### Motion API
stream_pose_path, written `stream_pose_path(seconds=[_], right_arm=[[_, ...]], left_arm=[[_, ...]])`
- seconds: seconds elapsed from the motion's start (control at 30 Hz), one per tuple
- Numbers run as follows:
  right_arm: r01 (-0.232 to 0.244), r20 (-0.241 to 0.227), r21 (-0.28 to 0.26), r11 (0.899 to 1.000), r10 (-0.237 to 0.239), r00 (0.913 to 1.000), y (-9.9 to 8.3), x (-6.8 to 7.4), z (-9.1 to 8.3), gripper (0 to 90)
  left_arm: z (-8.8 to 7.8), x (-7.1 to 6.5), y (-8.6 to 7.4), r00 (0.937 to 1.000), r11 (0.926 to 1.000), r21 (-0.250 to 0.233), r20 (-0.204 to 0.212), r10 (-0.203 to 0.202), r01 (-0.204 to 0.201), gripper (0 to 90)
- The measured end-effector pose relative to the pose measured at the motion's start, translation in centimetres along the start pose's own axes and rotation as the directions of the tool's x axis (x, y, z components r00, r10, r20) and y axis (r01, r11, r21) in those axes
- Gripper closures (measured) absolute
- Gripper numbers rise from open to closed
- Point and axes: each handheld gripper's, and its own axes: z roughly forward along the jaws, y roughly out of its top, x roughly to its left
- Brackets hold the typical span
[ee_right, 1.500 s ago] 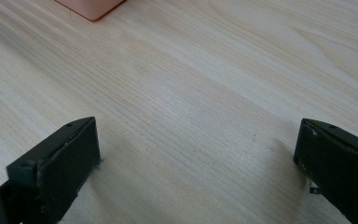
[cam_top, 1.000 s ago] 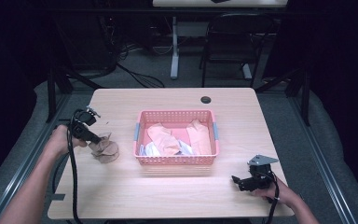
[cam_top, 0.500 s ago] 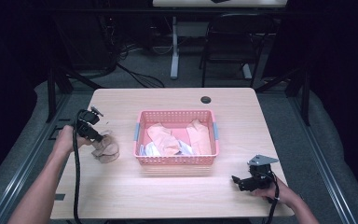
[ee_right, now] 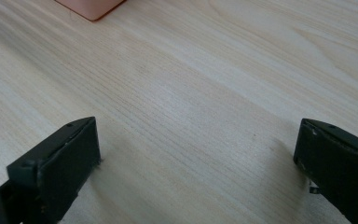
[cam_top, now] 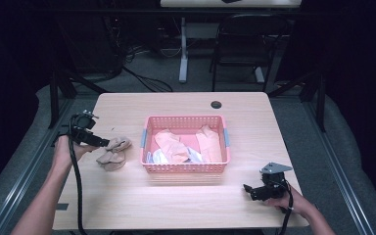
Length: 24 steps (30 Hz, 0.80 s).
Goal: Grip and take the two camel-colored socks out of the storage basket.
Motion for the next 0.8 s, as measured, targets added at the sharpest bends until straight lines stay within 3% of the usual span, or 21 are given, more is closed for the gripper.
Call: stream_pose_path(seconds=[0.17, 0.27, 0.53, 0.8], right_arm=[[0.000, -0.001, 0.000, 1.000, 0.000, 1.0000, 0.0, 0.0, 0.0, 0.0], [0.000, 0.000, 0.000, 1.000, 0.000, 1.0000, 0.0, 0.0, 0.0, 0.0], [0.000, 0.000, 0.000, 1.000, 0.000, 1.0000, 0.0, 0.0, 0.0, 0.0], [0.001, 0.002, 0.001, 1.000, -0.001, 1.0000, 0.0, 0.0, 0.0, 0.0]], left_arm=[[-1.7, -1.3, -1.9, 0.9992, 0.9975, -0.071, -0.039, -0.010, 0.007, 10.4], [-2.3, -2.0, -3.3, 0.9993, 0.9955, -0.093, -0.033, -0.019, 0.016, 9.1], [-2.0, -3.8, -6.6, 0.9982, 0.9973, -0.074, -0.060, -0.008, 0.004, 1.2], [-0.3, -4.8, -9.2, 0.9989, 0.9984, -0.056, -0.044, -0.014, 0.011, 0.0]])
